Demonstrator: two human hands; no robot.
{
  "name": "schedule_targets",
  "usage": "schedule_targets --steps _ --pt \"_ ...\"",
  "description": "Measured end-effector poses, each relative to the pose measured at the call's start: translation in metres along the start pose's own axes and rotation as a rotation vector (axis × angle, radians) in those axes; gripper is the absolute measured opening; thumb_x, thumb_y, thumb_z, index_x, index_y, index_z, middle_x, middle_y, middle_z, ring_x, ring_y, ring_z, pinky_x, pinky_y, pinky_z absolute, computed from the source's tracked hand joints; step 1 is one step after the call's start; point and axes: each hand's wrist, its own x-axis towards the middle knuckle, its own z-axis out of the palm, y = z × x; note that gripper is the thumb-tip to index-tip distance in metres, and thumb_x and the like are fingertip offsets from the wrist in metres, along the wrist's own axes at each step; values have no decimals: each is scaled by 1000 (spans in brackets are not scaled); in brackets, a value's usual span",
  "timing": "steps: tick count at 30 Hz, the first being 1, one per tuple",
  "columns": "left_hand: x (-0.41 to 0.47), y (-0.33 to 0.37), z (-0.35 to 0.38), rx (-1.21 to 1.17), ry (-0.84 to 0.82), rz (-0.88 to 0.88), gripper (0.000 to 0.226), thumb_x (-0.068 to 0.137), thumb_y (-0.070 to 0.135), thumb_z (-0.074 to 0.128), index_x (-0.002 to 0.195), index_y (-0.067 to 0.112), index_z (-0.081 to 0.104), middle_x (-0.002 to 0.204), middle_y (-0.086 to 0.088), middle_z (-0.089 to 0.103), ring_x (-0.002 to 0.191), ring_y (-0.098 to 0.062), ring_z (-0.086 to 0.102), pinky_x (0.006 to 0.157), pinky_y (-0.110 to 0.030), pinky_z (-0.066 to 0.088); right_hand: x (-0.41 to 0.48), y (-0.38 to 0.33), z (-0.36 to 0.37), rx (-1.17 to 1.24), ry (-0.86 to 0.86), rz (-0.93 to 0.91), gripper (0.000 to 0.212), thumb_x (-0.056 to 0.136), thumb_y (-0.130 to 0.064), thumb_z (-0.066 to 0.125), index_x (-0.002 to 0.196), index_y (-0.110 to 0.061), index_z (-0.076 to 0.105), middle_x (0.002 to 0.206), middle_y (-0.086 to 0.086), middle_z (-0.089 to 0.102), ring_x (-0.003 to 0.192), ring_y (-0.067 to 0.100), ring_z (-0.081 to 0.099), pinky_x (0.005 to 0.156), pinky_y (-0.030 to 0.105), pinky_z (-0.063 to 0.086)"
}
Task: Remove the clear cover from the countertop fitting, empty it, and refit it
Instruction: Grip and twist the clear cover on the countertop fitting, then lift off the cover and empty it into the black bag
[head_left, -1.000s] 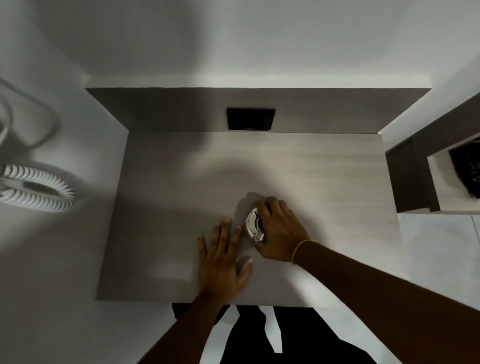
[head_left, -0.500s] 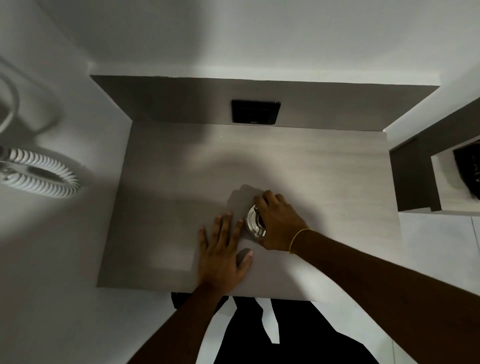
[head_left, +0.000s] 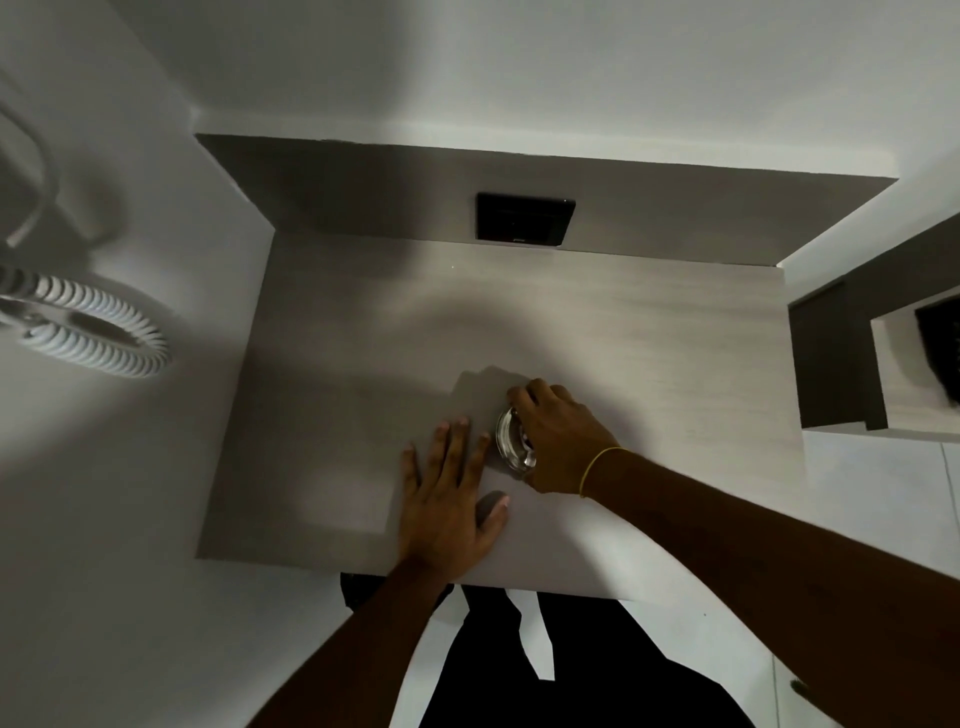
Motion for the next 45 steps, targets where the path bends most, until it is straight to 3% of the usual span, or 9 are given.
schedule_targets --steps 7,16,20,27,33,37,41,43,45 --pt "0 -1 1 -2 0 -5 92 102 73 42 176 25 14 186 -10 7 170 -34 8 134 -65 -3 -4 1 2 24 10 -27 114 69 -43 91 159 -14 28 154 13 40 138 38 48 105 51 57" --pt "1 3 -7 -7 -7 -19 93 98 70 50 174 26 21 185 -9 13 170 -34 12 132 -70 9 -42 60 12 211 247 92 109 71 -48 85 159 -11 33 152 13 41 135 38 51 105 48 59" --pt "-1 4 -9 1 -7 -22 92 99 71 48 175 26 19 185 -9 11 171 -32 6 132 -70 9 -64 94 34 191 237 189 98 73 -43 78 159 -24 36 159 18 35 145 44 43 106 58 56" --pt "0 3 -8 37 3 -10 92 99 69 49 174 21 24 184 -13 14 170 -36 8 130 -72 11 -69 106 58 88 231 177 87 75 -41 64 158 -31 41 165 14 33 148 42 37 108 55 50" --pt "0 3 -5 52 3 -17 91 99 68 49 173 21 27 184 -12 15 170 -37 13 130 -73 11 -70 118 83 51 282 143 73 99 -50 48 166 -38 23 170 16 26 153 46 29 121 57 36" --pt "-1 3 -5 36 49 -13 86 100 67 50 170 19 36 182 -14 22 168 -38 19 130 -73 13 -66 122 88 43 279 120 72 104 -63 35 167 -43 7 176 15 14 157 47 22 122 58 30" --pt "-3 3 -4 17 98 6 84 102 64 53 171 19 36 182 -13 23 168 -37 20 130 -72 14 -64 115 82 26 280 175 74 102 -68 35 167 -37 19 180 10 7 164 41 13 125 62 20" --pt "-2 3 -4 18 89 2 86 101 64 56 172 20 34 183 -12 21 169 -35 19 131 -72 13 -57 107 73 54 325 191 73 103 -65 39 166 -31 24 179 8 13 165 36 14 126 60 16" --pt "-2 2 -3 42 64 0 90 98 64 57 173 21 30 184 -12 19 169 -35 18 130 -72 14 -46 95 62 122 367 118 67 104 -57 44 161 -22 36 171 10 32 157 36 32 122 56 31"
